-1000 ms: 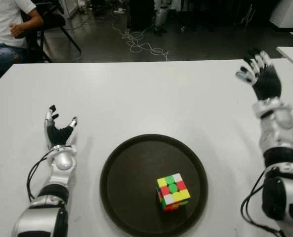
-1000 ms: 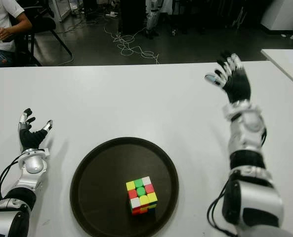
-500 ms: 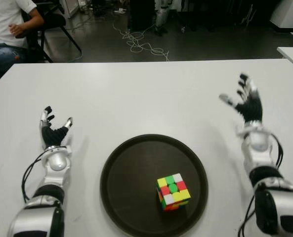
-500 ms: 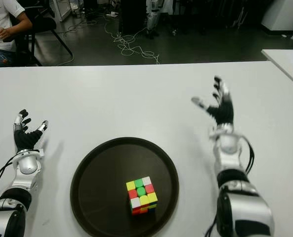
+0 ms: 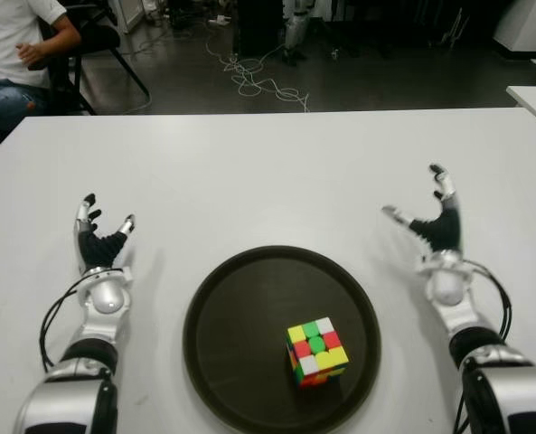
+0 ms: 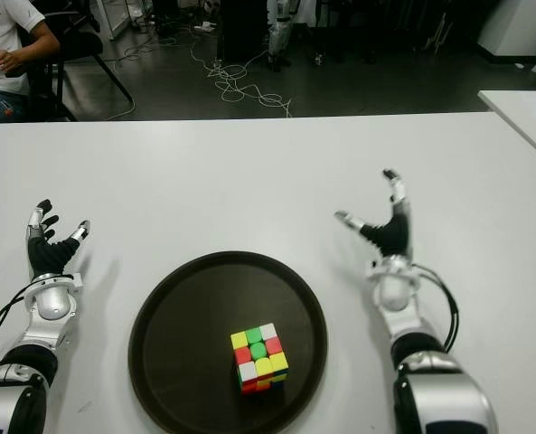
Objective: Pick up the Rubik's Cube and put it in the plate
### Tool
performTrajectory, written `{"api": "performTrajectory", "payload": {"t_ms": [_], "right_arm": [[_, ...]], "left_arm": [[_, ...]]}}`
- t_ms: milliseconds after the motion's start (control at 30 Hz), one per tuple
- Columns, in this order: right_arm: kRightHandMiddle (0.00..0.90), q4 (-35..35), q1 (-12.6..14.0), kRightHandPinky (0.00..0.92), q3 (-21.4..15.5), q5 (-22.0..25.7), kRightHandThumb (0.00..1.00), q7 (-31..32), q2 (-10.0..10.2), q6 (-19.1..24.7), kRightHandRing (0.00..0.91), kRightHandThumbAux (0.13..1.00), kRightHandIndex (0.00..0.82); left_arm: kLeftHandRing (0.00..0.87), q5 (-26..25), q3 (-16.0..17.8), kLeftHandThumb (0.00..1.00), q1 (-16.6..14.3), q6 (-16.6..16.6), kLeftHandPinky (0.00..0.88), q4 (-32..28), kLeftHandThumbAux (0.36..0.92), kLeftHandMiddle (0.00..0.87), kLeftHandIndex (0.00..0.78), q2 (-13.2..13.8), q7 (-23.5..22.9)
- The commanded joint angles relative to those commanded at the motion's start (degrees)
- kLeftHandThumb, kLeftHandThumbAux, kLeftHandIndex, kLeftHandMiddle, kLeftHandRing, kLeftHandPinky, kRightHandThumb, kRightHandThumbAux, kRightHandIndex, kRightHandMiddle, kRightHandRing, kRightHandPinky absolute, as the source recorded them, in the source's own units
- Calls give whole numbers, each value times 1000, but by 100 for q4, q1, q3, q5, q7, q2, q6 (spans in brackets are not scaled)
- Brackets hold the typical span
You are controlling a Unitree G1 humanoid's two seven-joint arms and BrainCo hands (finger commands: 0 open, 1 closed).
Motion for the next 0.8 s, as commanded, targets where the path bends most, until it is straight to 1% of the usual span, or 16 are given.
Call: {"api": "performTrajectory", "payload": {"t_ms": [100,267,500,600,700,767,800], "right_arm": [[0,6,-33,0,13,9,0,-29,-25,-69,0,820,0],[0,32,-64,0,39,3,0,-103,-64,-219,0,838,0],[0,50,-70,0,100,-49,0,-225,-87,-323,0,817,0],[0,-1,-27,0,144,-104,0,-298,-119,-375,0,812,0],[0,-42,-6,0,169,-119,0,-324,-141,-413,0,802,0],[0,-153,111,0,188,-118,0,-308,-139,-527,0,788,0],[0,-225,176,0,187,-92,0,-270,-122,-572,0,779,0]], "left_arm": [[123,10,-4,0,3,2,114,-10,783,117,82,-8,13],[108,-9,-5,0,28,-58,90,-32,783,111,78,-26,-16],[93,-84,31,0,73,-178,84,-54,768,100,75,-52,-109],[84,-121,54,0,173,-277,75,-111,756,89,67,-81,-145],[85,-132,60,0,224,-327,80,-153,759,91,68,-108,-150],[74,-138,45,0,314,-420,71,-216,756,82,65,-125,-210],[68,-137,31,0,409,-493,64,-280,754,77,64,-140,-244]]}}
